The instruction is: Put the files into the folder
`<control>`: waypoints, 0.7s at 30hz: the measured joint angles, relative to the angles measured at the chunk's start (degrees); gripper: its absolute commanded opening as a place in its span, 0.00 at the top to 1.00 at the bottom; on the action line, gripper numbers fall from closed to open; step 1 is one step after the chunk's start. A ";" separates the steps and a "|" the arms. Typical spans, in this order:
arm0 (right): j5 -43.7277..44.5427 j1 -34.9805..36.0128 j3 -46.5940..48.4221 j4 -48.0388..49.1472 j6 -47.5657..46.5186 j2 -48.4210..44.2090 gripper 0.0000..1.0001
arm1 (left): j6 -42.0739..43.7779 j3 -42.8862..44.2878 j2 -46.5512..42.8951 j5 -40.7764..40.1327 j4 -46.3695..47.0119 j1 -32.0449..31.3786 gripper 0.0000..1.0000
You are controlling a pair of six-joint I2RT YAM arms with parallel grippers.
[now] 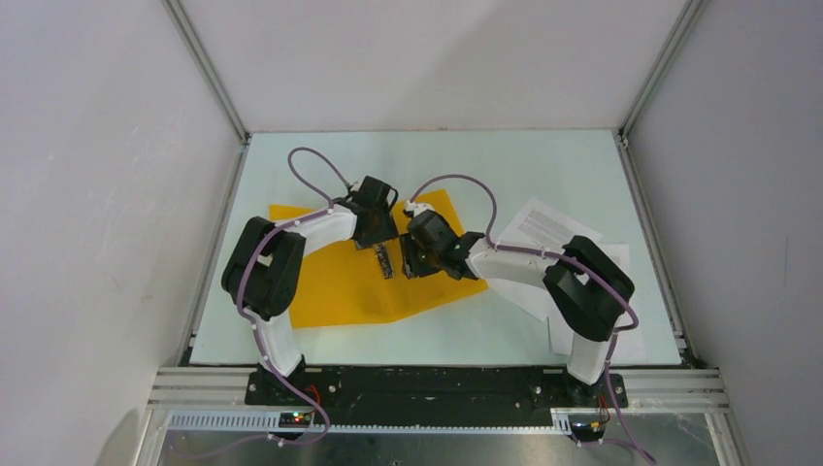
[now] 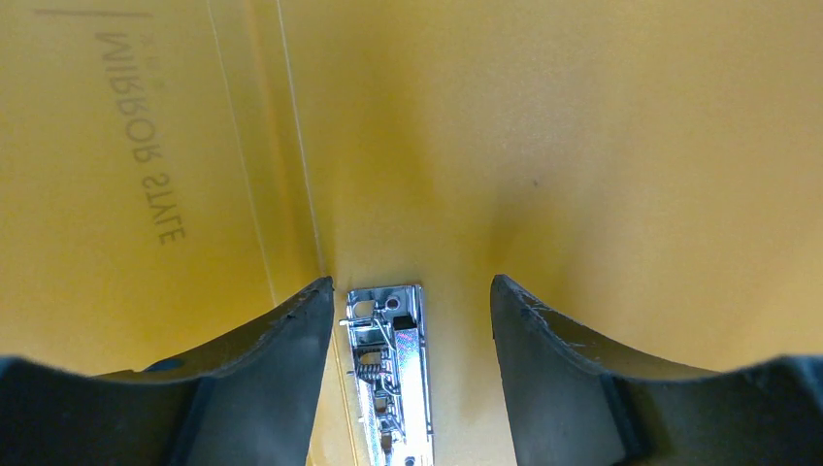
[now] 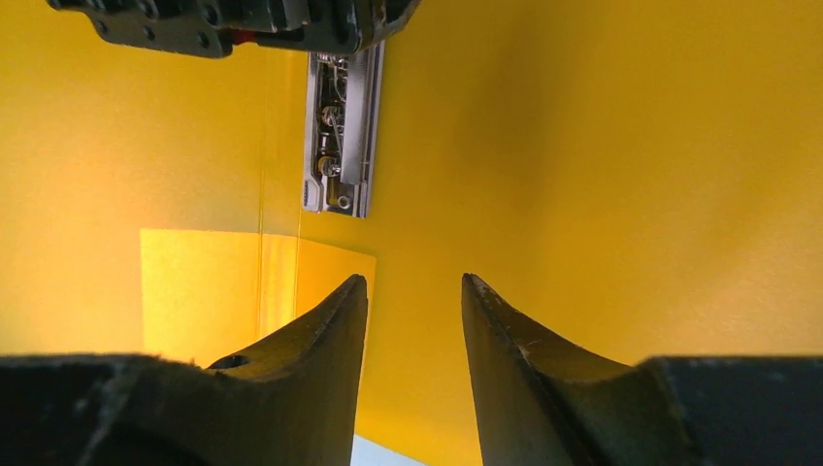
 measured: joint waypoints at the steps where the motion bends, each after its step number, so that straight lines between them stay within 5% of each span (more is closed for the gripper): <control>1: 0.04 0.59 0.09 0.57 0.00 0.94 0.55 | 0.02 -0.35 -0.22 0.17 0.39 0.07 0.34; 13: 6.88 3.80 2.03 3.63 0.83 8.00 0.77 | 0.26 -1.99 -1.81 3.82 2.34 1.53 0.31; 21: 9.90 2.95 3.26 3.43 4.66 9.35 0.80 | 0.50 -2.38 -3.10 4.35 -1.53 1.86 0.32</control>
